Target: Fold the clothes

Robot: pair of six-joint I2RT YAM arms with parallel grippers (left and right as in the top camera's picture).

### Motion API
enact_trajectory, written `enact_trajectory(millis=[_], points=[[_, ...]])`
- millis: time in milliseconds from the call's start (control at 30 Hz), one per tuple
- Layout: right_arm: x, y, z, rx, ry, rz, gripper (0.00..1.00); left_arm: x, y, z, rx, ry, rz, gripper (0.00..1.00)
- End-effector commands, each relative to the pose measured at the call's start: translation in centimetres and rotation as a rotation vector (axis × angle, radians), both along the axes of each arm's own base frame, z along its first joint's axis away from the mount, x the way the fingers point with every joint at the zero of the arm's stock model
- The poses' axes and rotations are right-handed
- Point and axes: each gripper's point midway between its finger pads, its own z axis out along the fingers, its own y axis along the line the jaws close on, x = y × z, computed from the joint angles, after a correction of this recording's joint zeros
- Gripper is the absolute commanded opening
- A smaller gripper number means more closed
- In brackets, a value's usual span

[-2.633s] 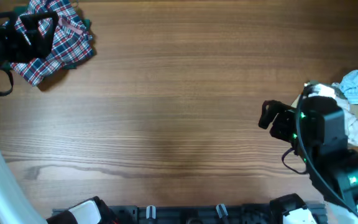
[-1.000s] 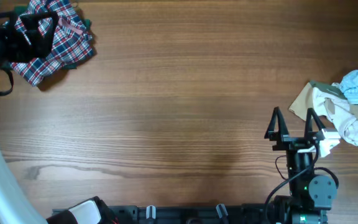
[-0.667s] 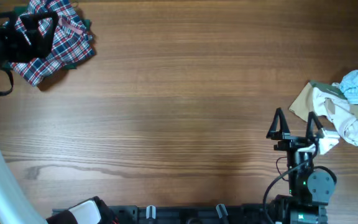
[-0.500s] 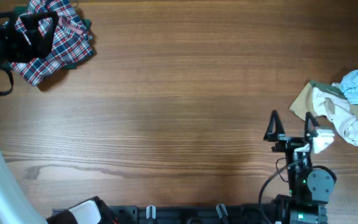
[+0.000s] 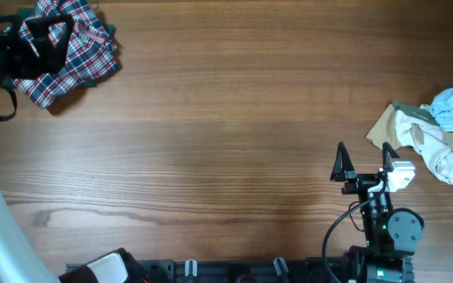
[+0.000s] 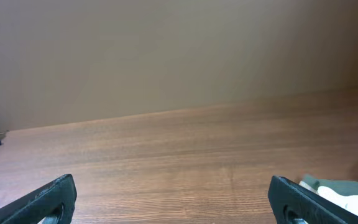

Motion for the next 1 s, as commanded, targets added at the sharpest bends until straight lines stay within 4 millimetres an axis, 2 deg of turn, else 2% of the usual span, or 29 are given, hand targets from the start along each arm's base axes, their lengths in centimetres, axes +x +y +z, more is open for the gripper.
enact_trajectory(millis=[0,567,633,700,767,867,967], points=[[-0.1,0.3,0.3,-0.021,-0.017,0.017,1.0,0.1,-0.3,0.0,0.01,-0.009,-0.024,1.0],[-0.1,0.2,0.3,-0.021,-0.017,0.016,1.0,0.1,-0.3,0.0,0.009,-0.007,-0.024,1.0],[-0.1,0.2,0.3,-0.021,-0.016,0.016,1.0,0.0,-0.4,-0.2,0.005,0.002,-0.024,1.0],[-0.1,0.2,0.3,-0.021,-0.015,0.016,1.0,-0.5,-0.5,-1.2,-0.016,0.055,-0.021,1.0],[-0.1,0.2,0.3,-0.021,-0.015,0.016,1.0,-1.3,-1.5,-1.9,-0.034,0.099,-0.042,1.0],[-0.1,0.2,0.3,-0.021,-0.015,0.016,1.0,-2.0,-4.8,-2.4,0.024,0.099,-0.153,1.0],[-0.1,0.2,0.3,-0.021,-0.015,0.016,1.0,-2.9,-8.5,-3.8,0.126,0.086,-0.275,1.0]])
